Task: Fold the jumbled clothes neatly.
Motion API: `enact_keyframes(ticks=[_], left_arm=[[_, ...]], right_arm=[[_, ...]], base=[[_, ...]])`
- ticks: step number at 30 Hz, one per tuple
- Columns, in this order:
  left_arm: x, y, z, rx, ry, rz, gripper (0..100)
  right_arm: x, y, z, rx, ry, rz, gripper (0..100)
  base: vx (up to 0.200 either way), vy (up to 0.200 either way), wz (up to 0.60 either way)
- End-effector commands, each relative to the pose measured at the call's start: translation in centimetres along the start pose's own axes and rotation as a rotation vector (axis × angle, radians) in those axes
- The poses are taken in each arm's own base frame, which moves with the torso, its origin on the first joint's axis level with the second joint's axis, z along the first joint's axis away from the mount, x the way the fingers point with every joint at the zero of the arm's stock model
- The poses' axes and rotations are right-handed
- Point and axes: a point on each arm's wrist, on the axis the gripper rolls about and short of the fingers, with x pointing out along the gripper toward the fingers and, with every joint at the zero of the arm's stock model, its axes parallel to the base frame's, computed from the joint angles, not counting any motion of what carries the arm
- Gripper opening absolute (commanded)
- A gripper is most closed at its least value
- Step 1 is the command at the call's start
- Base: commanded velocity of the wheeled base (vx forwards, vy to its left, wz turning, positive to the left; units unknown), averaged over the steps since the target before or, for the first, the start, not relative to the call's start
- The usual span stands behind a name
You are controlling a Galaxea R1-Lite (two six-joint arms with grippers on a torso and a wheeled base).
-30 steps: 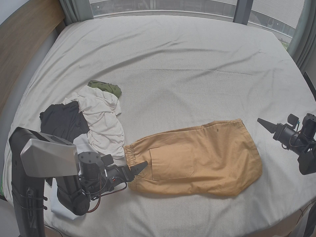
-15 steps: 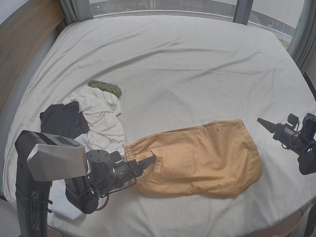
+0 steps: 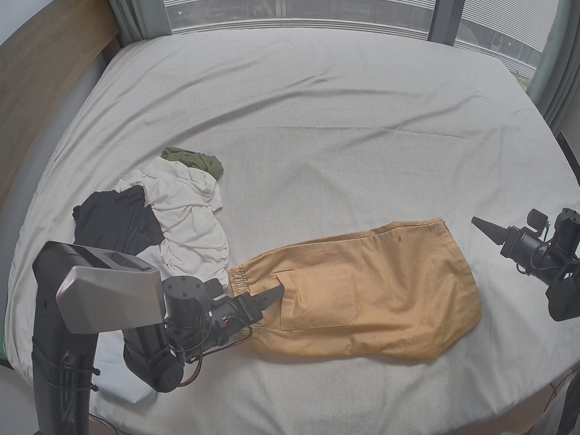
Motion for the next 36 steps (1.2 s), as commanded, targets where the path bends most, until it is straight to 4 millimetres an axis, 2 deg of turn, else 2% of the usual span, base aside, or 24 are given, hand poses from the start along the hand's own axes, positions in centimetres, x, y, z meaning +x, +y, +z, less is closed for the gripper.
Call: enact_keyframes(ticks=[1, 12, 15, 22, 29, 36], left_arm=[[0.1, 0.0, 0.0, -0.015, -0.004, -0.002, 0], [-0.8, -0.5, 0.7, -0.018, -0.03, 0.01, 0], [-2.0, -1.1, 1.0, -0.016, -0.037, 0.019, 0], [-3.7, -1.3, 0.8, -0.015, -0.016, 0.045, 0], [-5.6, 0.2, 2.5, -0.011, -0.063, 0.111, 0], [-6.4, 0.4, 2.4, -0.017, -0.054, 0.129, 0]], right_arm=[[0.0, -0.1, -0.1, 0.003, 0.004, 0.0, 100], [0.0, 0.0, -0.2, 0.004, 0.007, -0.002, 100], [-0.1, 0.0, -0.2, 0.004, 0.007, -0.002, 100], [0.0, -0.1, -0.3, 0.007, 0.011, -0.002, 100], [0.0, -0.1, -0.3, 0.008, 0.012, -0.003, 100], [0.0, -0.1, -0.4, 0.008, 0.013, -0.001, 100]], base=[[0.0, 0.0, 0.0], [0.0, 0.0, 0.0], [0.0, 0.0, 0.0], [0.0, 0.0, 0.0], [0.0, 0.0, 0.0], [0.0, 0.0, 0.0]])
